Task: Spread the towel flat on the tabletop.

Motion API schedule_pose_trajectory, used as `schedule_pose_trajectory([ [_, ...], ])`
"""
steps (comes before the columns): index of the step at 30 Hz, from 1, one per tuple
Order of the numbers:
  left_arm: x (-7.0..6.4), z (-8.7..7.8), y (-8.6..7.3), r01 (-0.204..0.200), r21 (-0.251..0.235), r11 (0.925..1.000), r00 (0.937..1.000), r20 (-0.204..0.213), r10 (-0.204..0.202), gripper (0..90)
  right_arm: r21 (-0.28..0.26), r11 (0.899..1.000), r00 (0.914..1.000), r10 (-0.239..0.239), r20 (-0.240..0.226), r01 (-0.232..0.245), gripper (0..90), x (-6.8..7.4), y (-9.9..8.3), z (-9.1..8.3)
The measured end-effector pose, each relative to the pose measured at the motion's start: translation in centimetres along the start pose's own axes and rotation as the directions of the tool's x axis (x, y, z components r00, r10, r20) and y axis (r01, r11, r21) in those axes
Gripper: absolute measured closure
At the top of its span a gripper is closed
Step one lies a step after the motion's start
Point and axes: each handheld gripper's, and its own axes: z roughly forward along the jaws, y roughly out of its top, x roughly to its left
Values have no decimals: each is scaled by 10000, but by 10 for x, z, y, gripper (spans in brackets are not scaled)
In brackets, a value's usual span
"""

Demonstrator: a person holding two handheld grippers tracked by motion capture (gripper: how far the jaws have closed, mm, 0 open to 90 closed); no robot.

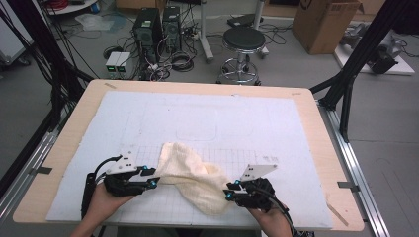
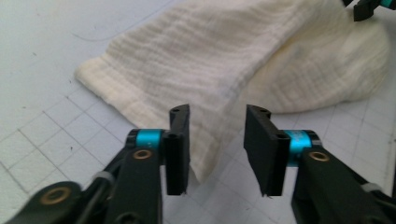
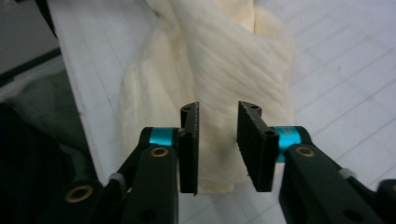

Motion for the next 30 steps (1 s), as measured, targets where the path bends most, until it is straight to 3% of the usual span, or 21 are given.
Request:
schedule_pose_trajectory([
  [3, 6, -2, 8, 108, -165, 9998, 9999, -41, -108, 548, -568, 9983, 9999, -110, -87, 105, 624, -3, 13, -10],
  [5, 11, 0, 14, 165, -320, 9994, 9997, -186, -171, 548, -734, 9970, 9996, -252, 105, 259, 607, -5, 23, -13],
  [8, 21, 8, 24, 180, -286, 9994, 9976, -665, -199, 558, -1035, 9941, 9992, -313, 250, 338, 602, -14, 38, -10],
  [13, 40, 33, 29, 639, 32, 9979, 9926, -1032, -633, 568, -812, 9966, 9996, -144, 256, 164, 563, -37, 52, 17],
  [15, 45, 43, 26, 854, 270, 9960, 9910, -1060, -821, 572, -596, 9982, 9999, 98, -89, -103, 547, -46, 53, 36],
  [17, 49, 53, 23, 1021, 529, 9934, 9903, -1003, -965, 582, -546, 9984, 9997, 158, -165, -167, 547, -48, 53, 42],
  [18, 51, 56, 22, 1034, 692, 9922, 9898, -1058, -958, 617, -148, 9996, 9992, 246, -321, -251, 547, -52, 53, 53],
  [19, 51, 58, 21, 1054, 772, 9914, 9898, -1042, -971, 617, -148, 9996, 9992, 246, -321, -251, 547, -52, 53, 53],
  [20, 52, 61, 20, 991, 928, 9907, 9911, -980, -900, 665, 277, 9992, 9993, 283, -264, -275, 554, -56, 51, 62],
  [22, 52, 64, 18, 922, 1163, 9889, 9923, -934, -815, 698, 425, 9984, 9987, 388, -322, -375, 575, -58, 50, 66],
  [23, 51, 66, 18, 890, 1302, 9875, 9924, -966, -767, 750, 724, 9963, 9975, 499, -504, -461, 696, -60, 48, 72],
  [24, 50, 67, 17, 826, 1461, 9858, 9930, -955, -691, 750, 724, 9963, 9975, 499, -504, -461, 696, -60, 48, 72],
  [26, 49, 68, 16, 696, 1533, 9857, 9937, -977, -549, 785, 908, 9950, 9952, 499, -848, -421, 839, -60, 47, 76],
  [28, 49, 67, 17, 721, 1563, 9851, 9938, -954, -576, 821, 899, 9956, 9959, 343, -841, -267, 862, -59, 47, 75],
  [30, 49, 67, 16, 691, 1637, 9841, 9936, -991, -533, 835, 808, 9962, 9979, 360, -546, -315, 863, -57, 49, 68],
])
